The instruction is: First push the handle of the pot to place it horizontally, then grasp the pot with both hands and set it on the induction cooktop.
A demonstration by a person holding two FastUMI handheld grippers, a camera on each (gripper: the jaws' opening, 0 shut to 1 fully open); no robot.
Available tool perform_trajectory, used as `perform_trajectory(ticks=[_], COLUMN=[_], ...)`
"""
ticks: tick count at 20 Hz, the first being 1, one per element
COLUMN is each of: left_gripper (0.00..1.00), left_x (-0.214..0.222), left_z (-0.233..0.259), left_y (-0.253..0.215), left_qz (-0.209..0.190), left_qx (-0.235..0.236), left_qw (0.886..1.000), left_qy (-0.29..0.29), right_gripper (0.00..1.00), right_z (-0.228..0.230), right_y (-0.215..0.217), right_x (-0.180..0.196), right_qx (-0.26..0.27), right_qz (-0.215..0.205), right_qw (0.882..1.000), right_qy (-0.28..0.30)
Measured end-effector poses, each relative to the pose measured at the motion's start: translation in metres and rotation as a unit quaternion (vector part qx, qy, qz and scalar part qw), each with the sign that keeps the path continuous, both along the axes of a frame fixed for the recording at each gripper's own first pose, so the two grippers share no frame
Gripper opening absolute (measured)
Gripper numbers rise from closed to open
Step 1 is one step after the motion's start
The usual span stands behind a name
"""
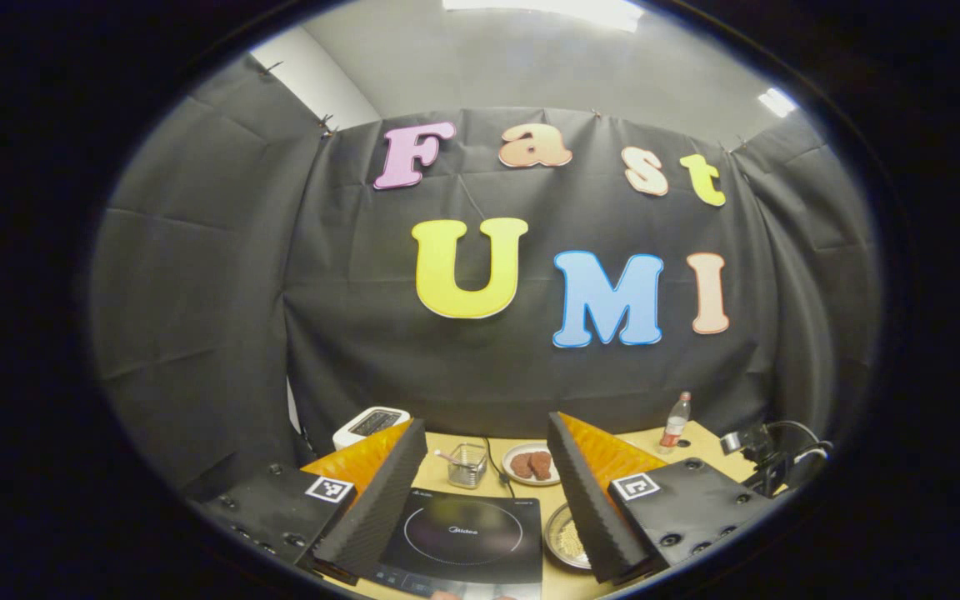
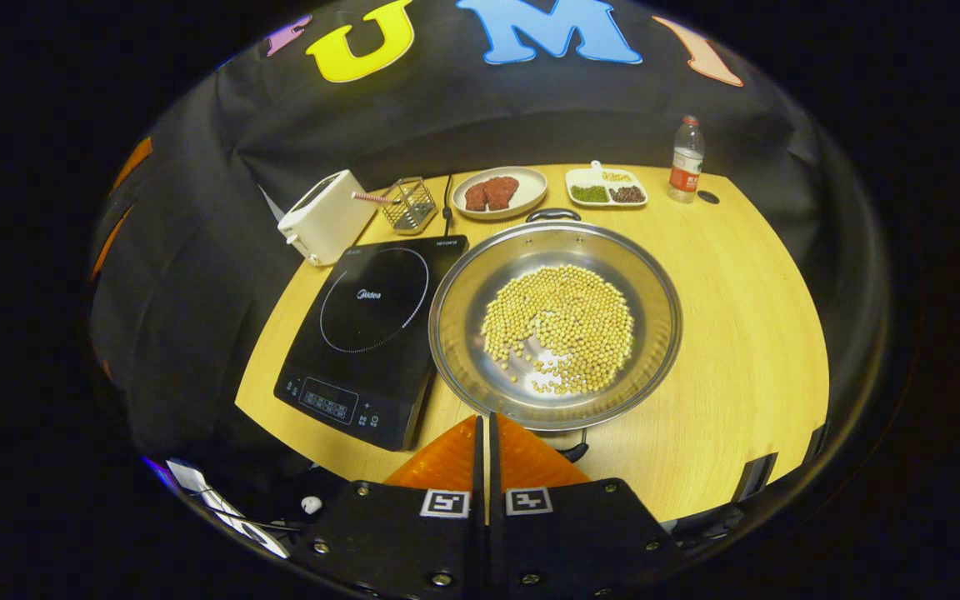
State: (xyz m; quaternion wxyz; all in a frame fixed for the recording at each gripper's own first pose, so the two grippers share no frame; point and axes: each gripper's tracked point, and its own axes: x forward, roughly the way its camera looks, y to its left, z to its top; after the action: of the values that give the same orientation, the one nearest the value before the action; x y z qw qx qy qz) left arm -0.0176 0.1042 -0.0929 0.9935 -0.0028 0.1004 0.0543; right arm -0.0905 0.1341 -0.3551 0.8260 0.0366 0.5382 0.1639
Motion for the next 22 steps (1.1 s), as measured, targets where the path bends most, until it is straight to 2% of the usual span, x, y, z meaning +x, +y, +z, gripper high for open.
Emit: perform_trajectory(ticks=[2, 6, 8, 9, 10, 11, 15, 16, 19, 20, 22], left_gripper=[0.99, 0.95, 0.95, 0.99, 0.95, 0.97, 0.95, 0.99, 0.99, 0.95, 0.97], left_x=[0.001, 0.000, 0.000, -0.001, -0.001, -0.002, 0.005, 0.007, 0.008, 0.010, 0.010], left_z=[0.000, -0.007, -0.017, -0.019, -0.020, -0.024, -0.024, -0.023, -0.022, -0.022, -0.025], left_y=[0.006, 0.017, 0.021, 0.024, 0.025, 0.026, 0.028, 0.026, 0.024, 0.022, 0.017], left_qz=[0.002, 0.000, -0.002, -0.004, -0.006, -0.009, -0.023, -0.028, -0.042, -0.047, -0.058], left_qx=[0.000, 0.003, 0.006, 0.006, 0.006, 0.007, 0.014, 0.016, 0.020, 0.019, 0.017], left_qw=[1.000, 1.000, 1.000, 1.000, 1.000, 0.999, 0.999, 0.999, 0.998, 0.998, 0.998], left_qy=[0.001, 0.007, 0.019, 0.022, 0.025, 0.030, 0.035, 0.035, 0.035, 0.034, 0.036], right_gripper=[0.02, 0.02, 0.02, 0.02, 0.02, 0.02, 0.00, 0.00, 0.00, 0.00, 0.00], right_z=[-0.016, -0.042, -0.055, -0.060, -0.065, -0.070, -0.078, -0.078, -0.084, -0.085, -0.086], right_y=[0.005, 0.012, 0.012, 0.012, 0.011, 0.011, 0.010, 0.010, 0.005, 0.002, -0.004], right_x=[-0.004, -0.010, -0.008, -0.008, -0.007, -0.009, -0.006, -0.005, -0.005, -0.004, -0.003], right_qx=[-0.001, -0.004, -0.012, -0.013, -0.017, -0.018, -0.012, -0.011, -0.008, -0.006, 0.001], right_qz=[-0.001, -0.006, -0.011, -0.015, -0.020, -0.025, -0.049, -0.055, -0.075, -0.082, -0.094], right_qw=[1.000, 0.999, 0.999, 0.999, 0.998, 0.998, 0.997, 0.997, 0.995, 0.995, 0.994], right_qy=[0.019, 0.046, 0.049, 0.050, 0.053, 0.056, 0.056, 0.058, 0.060, 0.062, 0.064])
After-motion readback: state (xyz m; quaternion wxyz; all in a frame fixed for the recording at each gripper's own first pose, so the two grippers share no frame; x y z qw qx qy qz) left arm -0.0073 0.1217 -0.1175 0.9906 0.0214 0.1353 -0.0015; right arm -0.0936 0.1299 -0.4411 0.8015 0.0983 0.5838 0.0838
